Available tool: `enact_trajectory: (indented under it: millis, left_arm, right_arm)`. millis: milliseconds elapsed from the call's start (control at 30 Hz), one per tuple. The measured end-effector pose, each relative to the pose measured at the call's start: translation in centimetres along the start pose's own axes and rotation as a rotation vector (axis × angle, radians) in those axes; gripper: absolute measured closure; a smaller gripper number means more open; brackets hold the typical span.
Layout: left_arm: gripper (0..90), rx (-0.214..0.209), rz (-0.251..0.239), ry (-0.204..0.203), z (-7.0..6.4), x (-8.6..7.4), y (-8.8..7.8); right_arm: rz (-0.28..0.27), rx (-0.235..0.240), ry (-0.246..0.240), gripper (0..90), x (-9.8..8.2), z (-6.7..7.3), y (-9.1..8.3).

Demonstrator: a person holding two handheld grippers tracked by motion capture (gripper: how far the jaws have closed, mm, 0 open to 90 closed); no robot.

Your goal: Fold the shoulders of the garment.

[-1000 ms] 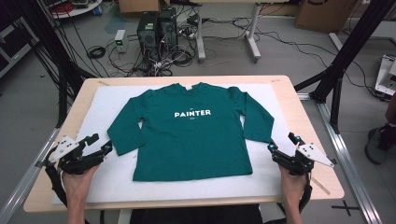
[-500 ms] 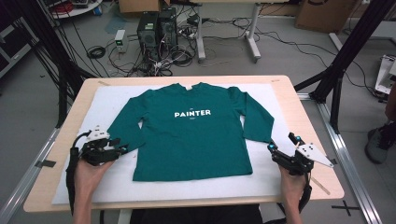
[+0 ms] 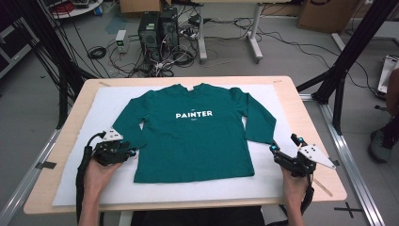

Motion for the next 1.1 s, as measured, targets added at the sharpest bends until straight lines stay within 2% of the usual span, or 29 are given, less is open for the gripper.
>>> enact_trajectory:
  millis: [167,267,367,400,433,467,533,567,633,700,767,867,933,1100]
  left_arm:
    - [59.5,-0.001,0.012,0.018,-0.2,0.0,0.4]
    - [62.1,0.003,0.007,0.013,-0.1,0.1,0.6]
    - [68.9,0.007,0.004,0.000,0.0,0.2,0.6]
    - [72.3,0.028,0.002,-0.004,0.1,0.2,0.6]
    - [74.4,0.028,0.002,-0.004,0.1,0.2,0.6]
    - [74.4,0.034,0.002,0.002,0.0,0.2,0.7]
    - [83.2,0.052,-0.003,0.017,-0.1,0.3,0.8]
    - [83.2,0.060,-0.004,0.017,-0.1,0.3,0.9]
    - [85.6,0.064,-0.009,0.003,0.0,0.3,0.9]
    - [85.7,0.053,-0.017,-0.038,0.3,0.3,0.9]
    - [85.8,0.049,-0.029,-0.058,0.4,0.4,0.6]
    - [86.1,0.040,-0.078,-0.093,0.5,0.7,-0.1]
    - [86.1,0.033,-0.125,-0.100,0.3,1.1,-0.8]
    - [86.2,0.030,-0.153,-0.111,-0.1,2.3,-1.5]
  right_arm:
    - [0.003,0.001,0.000,20.5,0.0,0.0,0.0]
    - [0.003,0.000,-0.001,20.5,0.0,0.0,0.0]
    - [0.004,-0.001,-0.003,20.5,0.0,0.0,0.0]
    - [0.005,-0.001,-0.003,20.5,0.0,0.0,0.1]
    - [0.005,-0.001,-0.003,20.5,0.0,0.0,0.1]
    - [0.005,-0.001,-0.003,20.5,0.0,0.0,0.1]
    - [0.005,-0.002,-0.004,20.6,0.0,0.0,0.1]
    - [0.005,-0.002,-0.004,20.6,0.0,0.0,0.1]
    - [0.001,-0.001,-0.006,20.5,0.0,0.1,0.0]
    - [0.002,-0.001,-0.001,20.5,0.0,0.1,0.0]
    - [0.001,0.000,0.000,20.5,0.0,0.1,0.0]
    - [0.004,-0.001,-0.004,20.5,0.0,0.0,0.1]
    - [0.006,-0.001,-0.008,20.5,0.0,0.1,0.1]
    - [0.009,-0.003,-0.006,20.6,0.0,0.1,0.1]
Point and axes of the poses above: each handheld gripper's, and its own axes: y roughly forward along the jaws, x roughly out of its top, z roughly to its left, the point moved 3 cm from there along y, roughly forward along the jaws, and after that the axes turned 1 degree about x, right-handed, at the moved point
